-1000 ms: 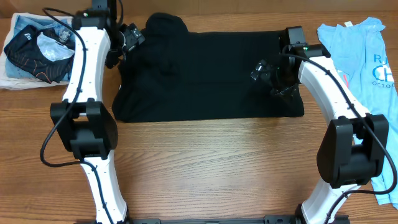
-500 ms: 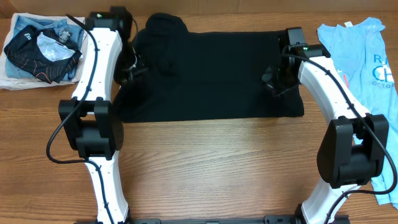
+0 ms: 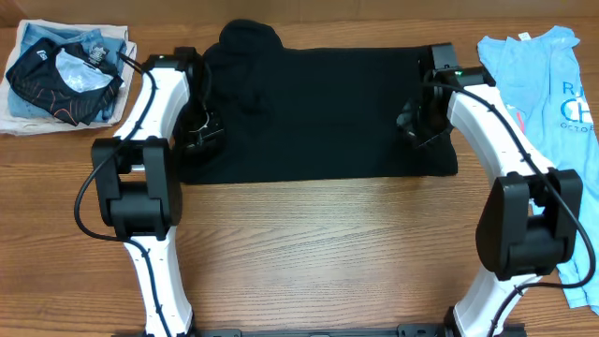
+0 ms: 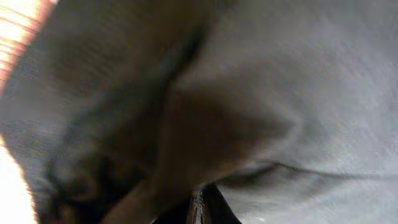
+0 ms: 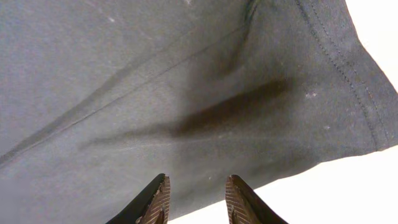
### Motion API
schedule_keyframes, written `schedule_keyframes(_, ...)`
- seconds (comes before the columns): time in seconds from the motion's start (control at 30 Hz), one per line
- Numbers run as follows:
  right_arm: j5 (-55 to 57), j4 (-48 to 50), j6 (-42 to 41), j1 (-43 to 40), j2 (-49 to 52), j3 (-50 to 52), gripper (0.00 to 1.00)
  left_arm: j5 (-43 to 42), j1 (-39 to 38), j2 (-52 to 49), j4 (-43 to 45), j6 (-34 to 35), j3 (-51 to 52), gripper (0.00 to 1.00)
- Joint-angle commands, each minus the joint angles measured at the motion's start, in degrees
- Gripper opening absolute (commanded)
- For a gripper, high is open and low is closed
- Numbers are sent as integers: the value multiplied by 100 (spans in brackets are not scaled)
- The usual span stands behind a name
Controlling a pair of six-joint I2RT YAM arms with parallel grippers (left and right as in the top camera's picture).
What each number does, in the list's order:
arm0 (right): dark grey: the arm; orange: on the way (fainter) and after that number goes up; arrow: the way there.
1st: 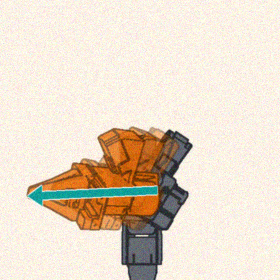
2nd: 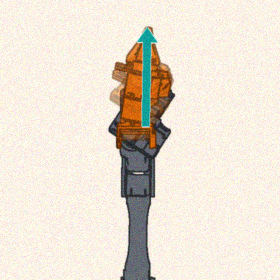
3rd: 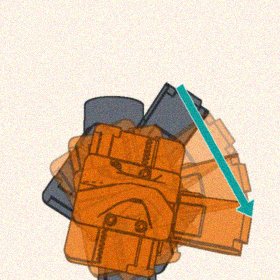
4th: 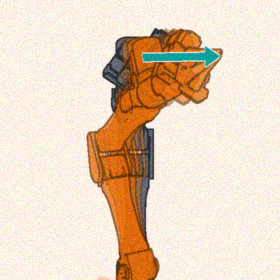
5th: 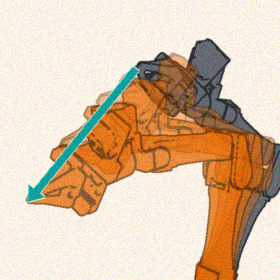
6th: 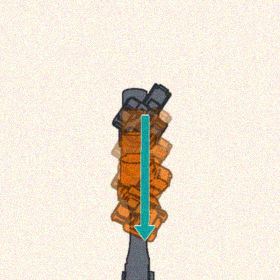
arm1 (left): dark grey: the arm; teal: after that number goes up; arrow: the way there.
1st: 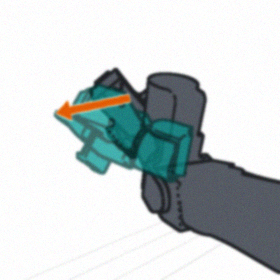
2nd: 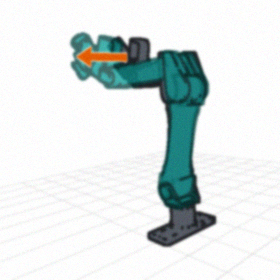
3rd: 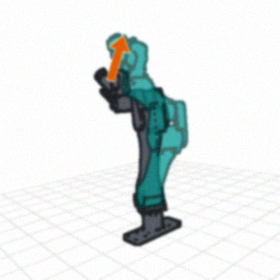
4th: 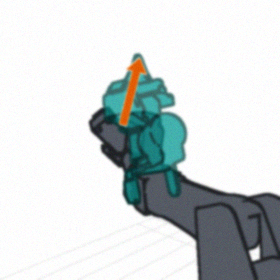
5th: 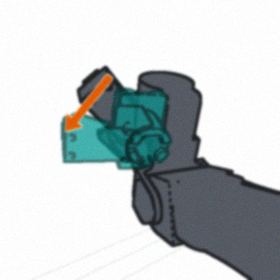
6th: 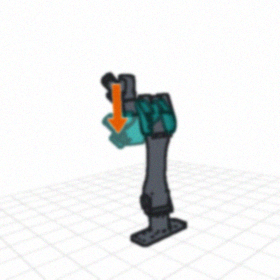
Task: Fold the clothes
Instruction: 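Release the shirt and lift both grippers away from it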
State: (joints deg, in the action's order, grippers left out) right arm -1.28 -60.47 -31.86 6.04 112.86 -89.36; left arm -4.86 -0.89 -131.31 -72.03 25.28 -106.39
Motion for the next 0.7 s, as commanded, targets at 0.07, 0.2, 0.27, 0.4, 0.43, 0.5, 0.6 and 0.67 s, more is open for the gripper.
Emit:
schedule_keyframes(0.07,122,-61,188,-66,542,-59,27,380,439,-153,195,-46,66,6)
schedule_keyframes(0.2,122,-138,186,-66,654,-59,27,380,667,-221,225,-46,68,6)
schedule_keyframes(0.27,125,-144,188,-66,656,-59,29,380,750,-238,267,-79,68,6)
schedule_keyframes(0.4,212,-151,190,-92,660,-59,31,385,907,-240,350,-94,68,7)
schedule_keyframes(0.43,254,-162,190,-98,664,-59,32,385,944,-240,354,-107,68,6)
schedule_keyframes(0.5,319,-164,190,-133,675,-59,32,385,1019,-240,385,-111,68,6)
schedule_keyframes(0.6,319,-181,192,-205,675,-59,32,382,1067,-240,474,-133,68,7)
schedule_keyframes(0.67,323,-197,219,-278,675,-59,31,382,1078,-240,505,-138,68,6)
